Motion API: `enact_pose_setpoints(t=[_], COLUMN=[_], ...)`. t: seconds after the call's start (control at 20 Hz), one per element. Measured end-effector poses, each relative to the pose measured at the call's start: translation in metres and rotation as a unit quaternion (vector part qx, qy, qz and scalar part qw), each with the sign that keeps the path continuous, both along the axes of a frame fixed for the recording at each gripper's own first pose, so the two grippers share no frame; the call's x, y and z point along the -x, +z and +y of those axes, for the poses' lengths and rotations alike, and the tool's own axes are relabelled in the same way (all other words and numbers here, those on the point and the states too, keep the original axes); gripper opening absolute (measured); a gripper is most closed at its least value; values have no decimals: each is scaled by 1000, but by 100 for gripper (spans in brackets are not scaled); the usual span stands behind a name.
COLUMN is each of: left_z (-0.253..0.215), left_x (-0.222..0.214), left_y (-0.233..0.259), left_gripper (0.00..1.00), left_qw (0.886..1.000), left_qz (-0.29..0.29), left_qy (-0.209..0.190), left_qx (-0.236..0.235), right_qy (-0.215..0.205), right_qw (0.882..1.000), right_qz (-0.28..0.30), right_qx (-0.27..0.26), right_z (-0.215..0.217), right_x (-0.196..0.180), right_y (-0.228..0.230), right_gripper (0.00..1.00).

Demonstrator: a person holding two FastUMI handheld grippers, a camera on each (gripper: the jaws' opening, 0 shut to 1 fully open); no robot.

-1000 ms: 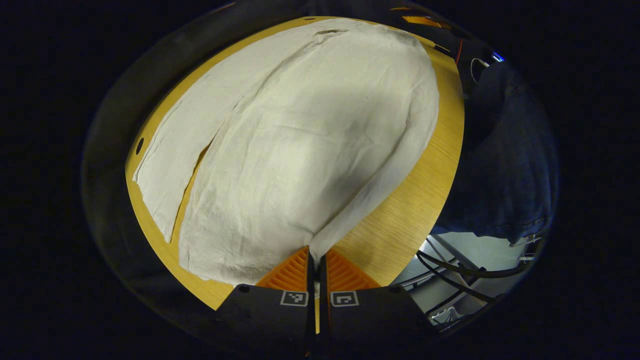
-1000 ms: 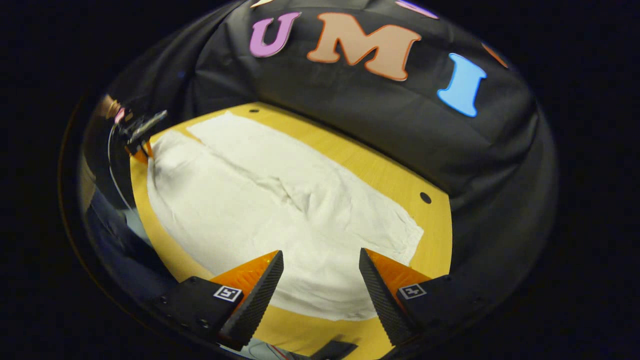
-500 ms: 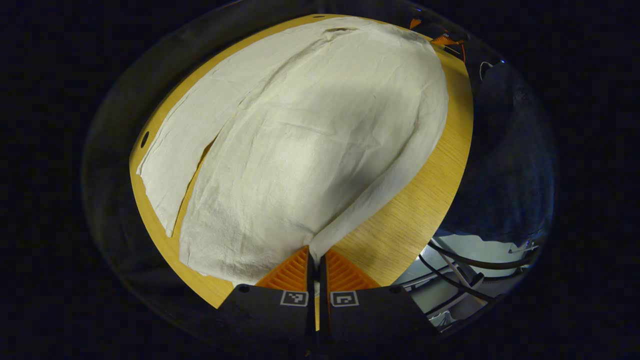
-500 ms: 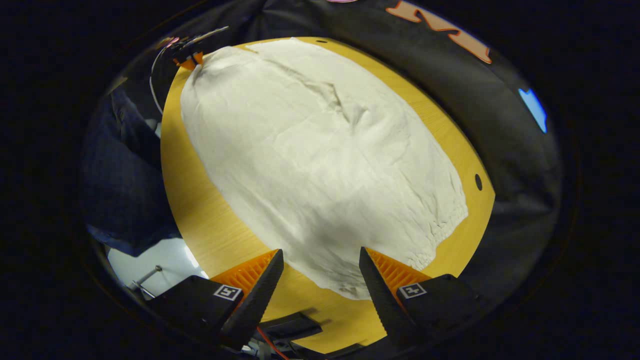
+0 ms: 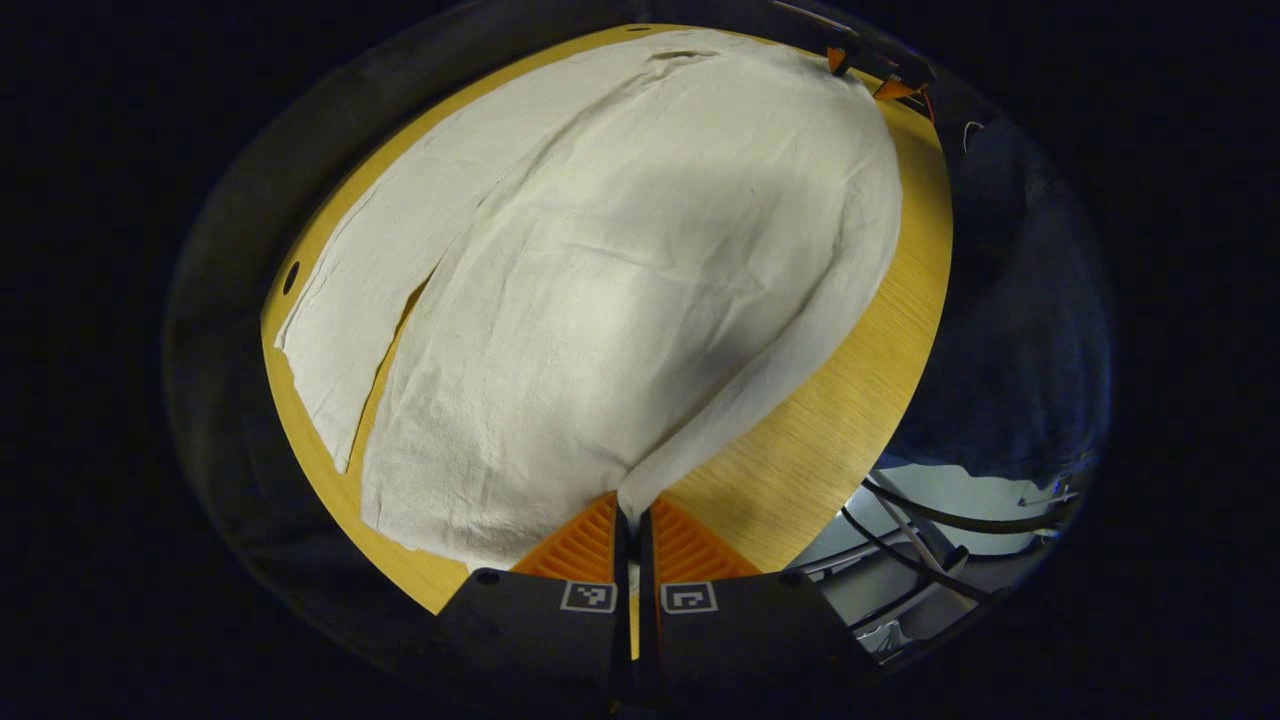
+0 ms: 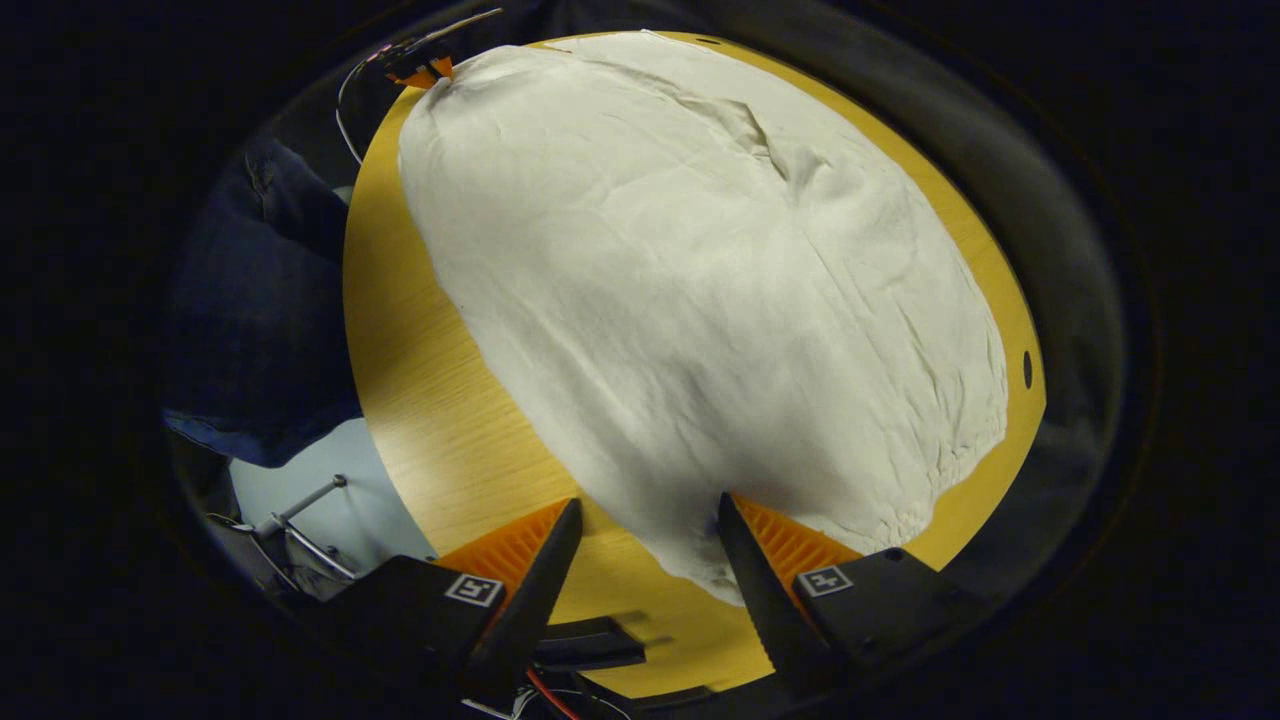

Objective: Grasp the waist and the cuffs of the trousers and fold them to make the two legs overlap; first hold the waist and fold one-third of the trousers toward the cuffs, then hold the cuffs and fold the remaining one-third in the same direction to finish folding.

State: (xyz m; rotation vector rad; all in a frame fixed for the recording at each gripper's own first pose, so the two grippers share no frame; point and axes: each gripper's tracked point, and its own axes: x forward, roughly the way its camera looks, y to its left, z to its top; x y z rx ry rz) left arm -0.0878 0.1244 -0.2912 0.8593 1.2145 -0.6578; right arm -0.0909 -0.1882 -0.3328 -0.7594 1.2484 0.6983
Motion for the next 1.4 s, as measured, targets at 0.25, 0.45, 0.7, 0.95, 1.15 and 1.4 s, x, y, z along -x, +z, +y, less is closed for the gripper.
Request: enact_pose_setpoints(t=[0.25,0.45,0.7,0.95,1.15,1.4], left_z=[0,0,-1,0,0,-13], left_x=[0,1,1,0,-3,-23], left_y=[0,0,2,1,3,27], left_gripper=[2,2,2,0,0,0], left_qw=[1000,1000,1000,1000,995,963], left_qz=[-5,-2,0,-30,-72,-157], left_qy=[0,-1,-4,-3,58,183], left_qx=[1,-1,2,5,34,118], right_qy=[-10,-15,-29,-83,-194,-318], right_qw=[999,999,997,994,976,930], right_qz=[28,25,4,-28,-87,-182], right_qx=[31,45,70,69,36,-3], right_z=[-1,-6,-11,-15,-13,-9], right_x=[-1,-6,-12,-14,-17,-27], right_y=[-2,1,1,5,10,34], right_gripper=[79,57,13,6,2,2])
